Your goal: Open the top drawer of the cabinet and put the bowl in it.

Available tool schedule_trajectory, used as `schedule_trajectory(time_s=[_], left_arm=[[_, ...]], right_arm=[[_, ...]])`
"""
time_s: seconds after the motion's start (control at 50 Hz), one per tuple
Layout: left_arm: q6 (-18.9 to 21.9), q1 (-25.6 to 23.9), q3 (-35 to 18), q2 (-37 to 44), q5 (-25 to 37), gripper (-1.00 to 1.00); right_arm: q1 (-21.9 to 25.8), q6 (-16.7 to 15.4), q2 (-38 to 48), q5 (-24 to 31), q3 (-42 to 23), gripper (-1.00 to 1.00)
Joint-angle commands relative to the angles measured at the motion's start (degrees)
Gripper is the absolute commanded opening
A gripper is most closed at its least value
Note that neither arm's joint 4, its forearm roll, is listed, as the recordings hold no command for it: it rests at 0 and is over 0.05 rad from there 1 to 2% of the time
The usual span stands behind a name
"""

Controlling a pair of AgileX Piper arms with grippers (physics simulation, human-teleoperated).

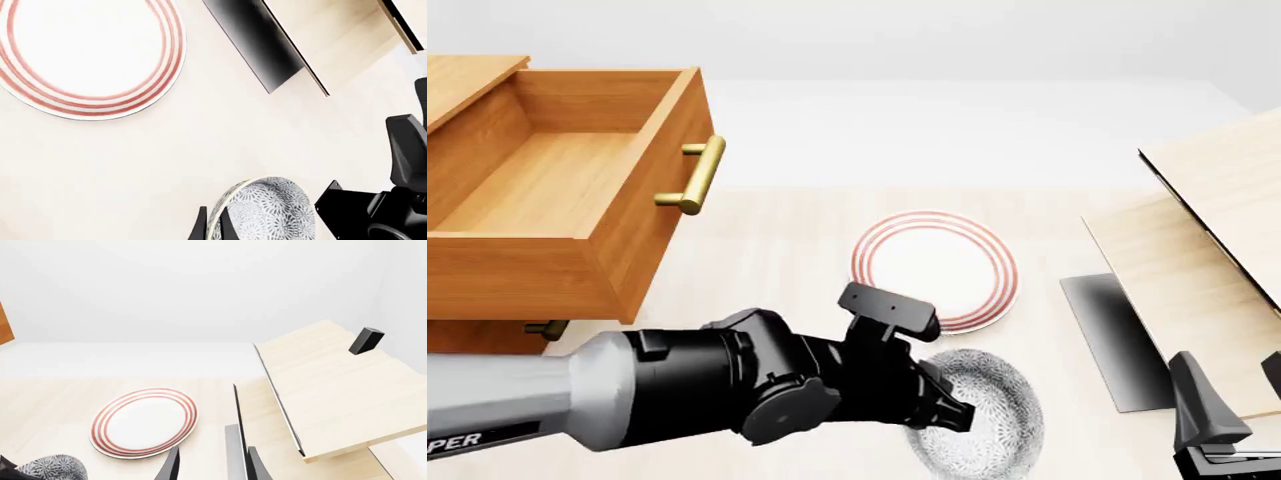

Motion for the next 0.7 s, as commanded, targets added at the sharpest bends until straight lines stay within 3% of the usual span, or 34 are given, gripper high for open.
schedule_trajectory(time_s=[0.02,0.42,0.7], left_arm=[[1.51,3.14,-1.10,-4.81,4.14,-1.00],[4.32,8.24,-6.74,-9.89,12.18,-1.00],[5.71,11.28,-13.68,-8.84,18.03,-1.00]], right_arm=[[-0.01,0.02,-0.03,-0.02,0.04,1.00],[-0.01,0.02,-0.03,-0.02,0.05,1.00],[-0.01,0.03,-0.02,-0.01,0.05,1.00]])
